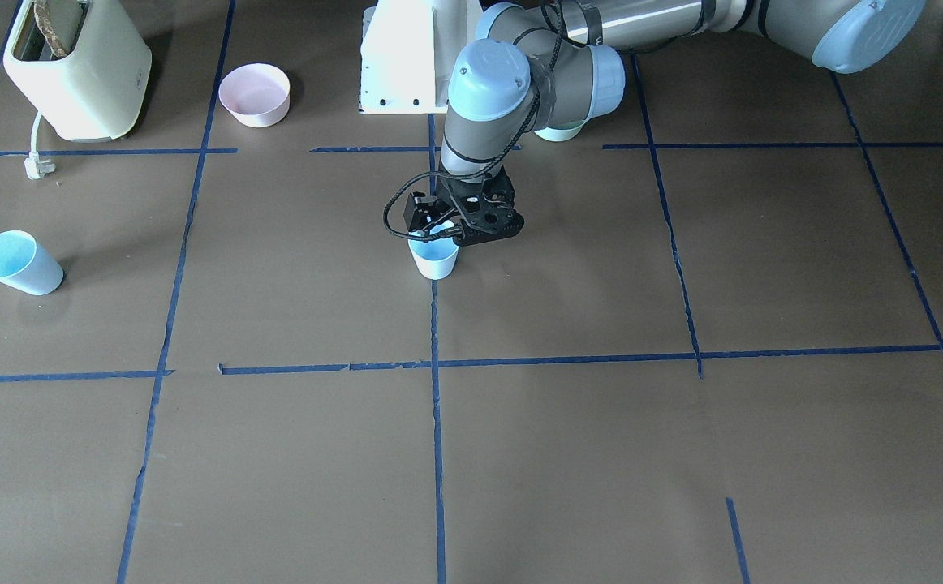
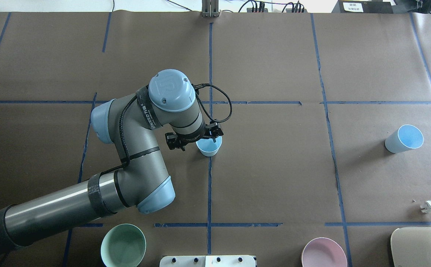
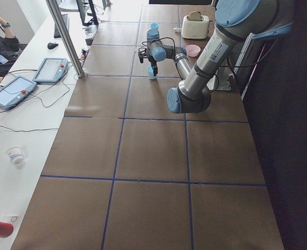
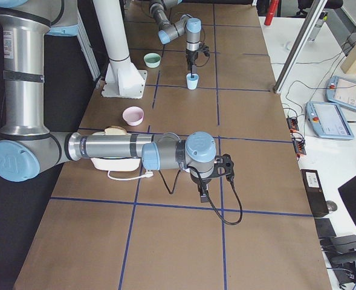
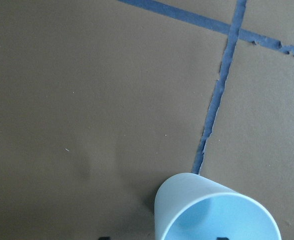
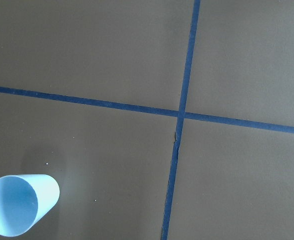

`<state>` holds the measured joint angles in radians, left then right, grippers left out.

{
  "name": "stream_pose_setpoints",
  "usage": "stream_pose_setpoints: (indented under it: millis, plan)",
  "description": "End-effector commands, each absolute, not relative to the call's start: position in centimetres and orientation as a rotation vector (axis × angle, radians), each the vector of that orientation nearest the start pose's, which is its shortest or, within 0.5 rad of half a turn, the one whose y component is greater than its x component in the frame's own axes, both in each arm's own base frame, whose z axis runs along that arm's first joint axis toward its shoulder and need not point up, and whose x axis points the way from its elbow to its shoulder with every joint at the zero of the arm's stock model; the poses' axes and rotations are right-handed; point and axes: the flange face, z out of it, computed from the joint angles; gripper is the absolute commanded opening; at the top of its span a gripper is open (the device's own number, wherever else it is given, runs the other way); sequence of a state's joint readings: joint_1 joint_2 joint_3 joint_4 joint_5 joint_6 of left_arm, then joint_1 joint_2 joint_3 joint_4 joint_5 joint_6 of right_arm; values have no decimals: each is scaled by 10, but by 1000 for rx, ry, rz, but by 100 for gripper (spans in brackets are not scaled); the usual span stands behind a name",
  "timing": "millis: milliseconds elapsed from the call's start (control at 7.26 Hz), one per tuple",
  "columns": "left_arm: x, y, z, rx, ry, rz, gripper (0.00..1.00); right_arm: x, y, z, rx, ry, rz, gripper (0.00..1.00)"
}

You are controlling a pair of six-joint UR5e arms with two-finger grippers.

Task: Stack blue cups with both arms
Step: 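Carry the blue cup with the left gripper to the table center, then open the left gripper and withdraw it while the right gripper reaches the other cup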

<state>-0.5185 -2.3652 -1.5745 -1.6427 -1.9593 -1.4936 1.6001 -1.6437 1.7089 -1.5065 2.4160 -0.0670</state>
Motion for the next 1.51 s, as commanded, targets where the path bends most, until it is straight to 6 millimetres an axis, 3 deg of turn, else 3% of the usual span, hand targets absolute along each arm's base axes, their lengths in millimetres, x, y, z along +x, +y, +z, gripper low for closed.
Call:
stream_pose_setpoints:
  millis: [0,275,413,688,964,1239,1377]
  plan:
    - [531,-427,152,-72,981,-239,100,66,-468,614,146,-836,-84,100]
    - [472,-418,170,-75,935,-236,100,45,-473,607,117,-843,-64,100]
    - [447,-420,190,-47,920,-218,100,29,-476,601,126,-851,-50,100]
    - [374,-424,233,36,888,-146,100,-27,-480,587,149,-851,22,100]
    - [305,-421,256,38,840,-89,100,-77,-464,588,124,-901,52,100]
    - [256,-420,268,66,780,-52,100,-103,-448,597,101,-896,53,100]
    - [244,-418,272,73,768,-44,100,-114,-446,604,92,-873,40,100]
